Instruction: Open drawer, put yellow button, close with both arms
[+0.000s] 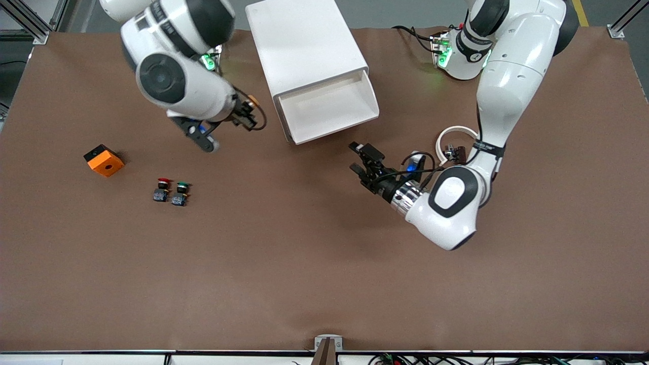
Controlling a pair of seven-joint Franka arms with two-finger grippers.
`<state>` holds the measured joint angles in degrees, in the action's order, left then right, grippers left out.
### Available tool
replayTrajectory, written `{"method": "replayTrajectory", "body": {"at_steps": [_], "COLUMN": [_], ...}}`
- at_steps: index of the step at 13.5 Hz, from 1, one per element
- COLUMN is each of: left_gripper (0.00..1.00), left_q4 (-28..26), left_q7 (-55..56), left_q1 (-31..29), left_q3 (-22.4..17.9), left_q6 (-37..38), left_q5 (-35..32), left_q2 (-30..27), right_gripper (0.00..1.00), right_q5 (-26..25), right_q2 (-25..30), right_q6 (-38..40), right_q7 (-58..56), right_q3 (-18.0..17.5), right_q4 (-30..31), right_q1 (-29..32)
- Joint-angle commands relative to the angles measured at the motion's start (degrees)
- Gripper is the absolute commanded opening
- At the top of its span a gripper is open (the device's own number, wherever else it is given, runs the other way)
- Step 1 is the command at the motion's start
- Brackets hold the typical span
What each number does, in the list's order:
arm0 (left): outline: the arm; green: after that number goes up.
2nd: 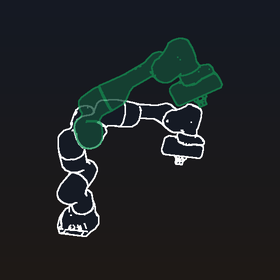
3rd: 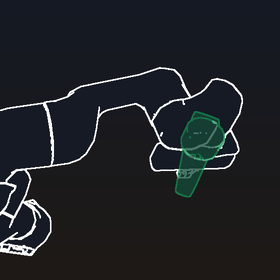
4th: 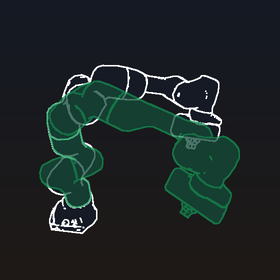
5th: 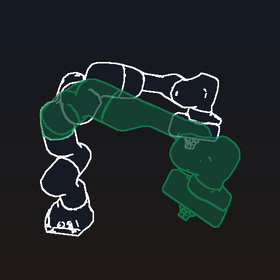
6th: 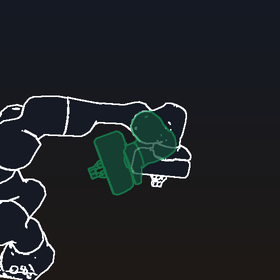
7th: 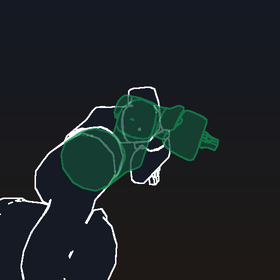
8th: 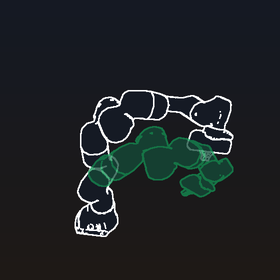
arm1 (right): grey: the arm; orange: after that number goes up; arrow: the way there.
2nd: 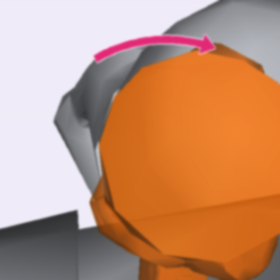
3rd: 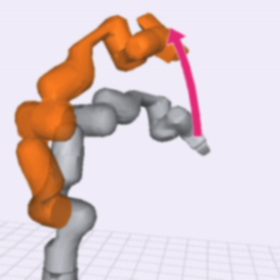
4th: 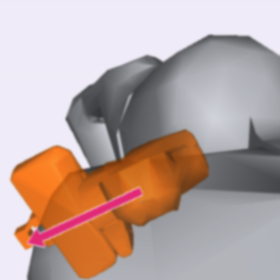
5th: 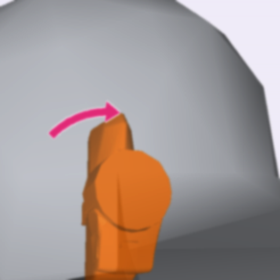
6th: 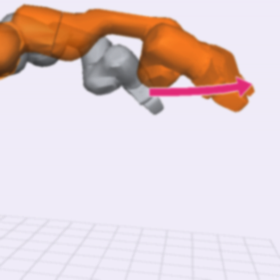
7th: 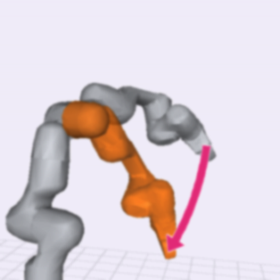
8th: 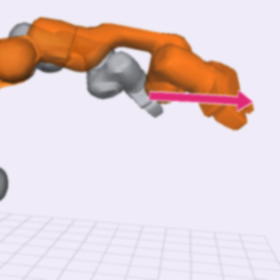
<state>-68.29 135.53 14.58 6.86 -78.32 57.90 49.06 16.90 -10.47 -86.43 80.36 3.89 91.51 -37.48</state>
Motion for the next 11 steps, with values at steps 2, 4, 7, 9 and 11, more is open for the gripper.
{"method": "replayTrajectory", "body": {"at_steps": [2, 4, 7, 9, 11], "left_gripper": [1.0, 1.0, 1.0, 1.0, 1.0], "left_q4": [0.9, 0.9, 0.9, 0.9, 0.9], "left_q7": [-8.0, -11.1, -22.2, -33.0, -39.3], "left_q1": [-1.9, -4.6, -6.1, -6.1, -5.3], "left_q3": [-4.7, -4.8, -4.9, -5.4, -5.4], "left_q6": [0.8, 1.3, 1.3, 1.3, 1.0], "left_q5": [-0.2, -2.2, -12.6, -21.8, -31.7], "left_q2": [-4.4, -6.0, -8.1, -9.0, -9.2], "right_gripper": [0.22, 0.22, 0.21, 0.2, 0.21], "right_q5": [3.7, 3.8, 3.9, 4.1, 5.4], "right_q2": [-3.8, -6.0, -9.1, -11.4, -12.6], "right_q6": [-9.3, -13.1, -14.9, -15.0, -15.3], "right_q7": [16.2, 21.0, 22.2, 22.7, 22.8], "right_q3": [0.9, 0.8, 0.9, 0.9, 0.9], "right_q4": [-2.3, -2.3, -4.3, -6.5, -7.2], "right_q1": [-7.7, -9.1, -9.5, -10.2, -11.3]}}
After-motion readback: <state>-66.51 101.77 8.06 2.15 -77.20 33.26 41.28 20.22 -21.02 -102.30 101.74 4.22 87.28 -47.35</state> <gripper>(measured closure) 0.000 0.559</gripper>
